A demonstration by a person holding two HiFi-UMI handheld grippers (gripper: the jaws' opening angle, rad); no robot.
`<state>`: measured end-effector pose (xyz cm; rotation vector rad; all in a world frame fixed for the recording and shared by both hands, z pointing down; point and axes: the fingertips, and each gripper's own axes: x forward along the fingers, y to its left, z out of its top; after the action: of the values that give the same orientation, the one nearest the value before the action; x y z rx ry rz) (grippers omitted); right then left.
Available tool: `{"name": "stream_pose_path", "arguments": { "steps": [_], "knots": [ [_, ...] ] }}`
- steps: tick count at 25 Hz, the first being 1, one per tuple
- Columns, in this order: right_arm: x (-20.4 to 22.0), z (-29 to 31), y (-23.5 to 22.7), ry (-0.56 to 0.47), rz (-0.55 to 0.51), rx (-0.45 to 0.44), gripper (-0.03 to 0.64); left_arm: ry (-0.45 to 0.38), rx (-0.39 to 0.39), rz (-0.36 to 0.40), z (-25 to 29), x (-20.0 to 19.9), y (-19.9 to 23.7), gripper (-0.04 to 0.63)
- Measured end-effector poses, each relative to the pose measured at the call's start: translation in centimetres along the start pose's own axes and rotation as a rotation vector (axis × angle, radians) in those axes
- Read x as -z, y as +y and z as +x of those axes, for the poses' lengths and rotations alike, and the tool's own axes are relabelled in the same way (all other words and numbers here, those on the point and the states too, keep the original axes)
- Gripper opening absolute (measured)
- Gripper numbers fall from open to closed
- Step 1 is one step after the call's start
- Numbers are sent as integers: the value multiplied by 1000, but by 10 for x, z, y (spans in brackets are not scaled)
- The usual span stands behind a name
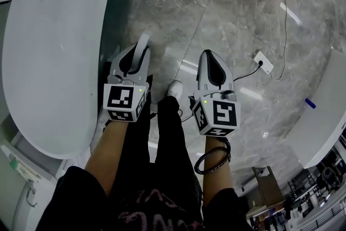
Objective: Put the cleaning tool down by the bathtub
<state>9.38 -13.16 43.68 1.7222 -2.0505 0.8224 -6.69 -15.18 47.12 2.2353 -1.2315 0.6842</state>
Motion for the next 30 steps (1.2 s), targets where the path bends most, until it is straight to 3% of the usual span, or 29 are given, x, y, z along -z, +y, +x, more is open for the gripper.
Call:
{"name": "stream_pose_path", "arguments": {
  "steps": [30],
  "knots": [
    [156, 121, -28, 105, 28, -46, 11, 33, -48, -5, 129, 131, 50, 83]
  ]
}}
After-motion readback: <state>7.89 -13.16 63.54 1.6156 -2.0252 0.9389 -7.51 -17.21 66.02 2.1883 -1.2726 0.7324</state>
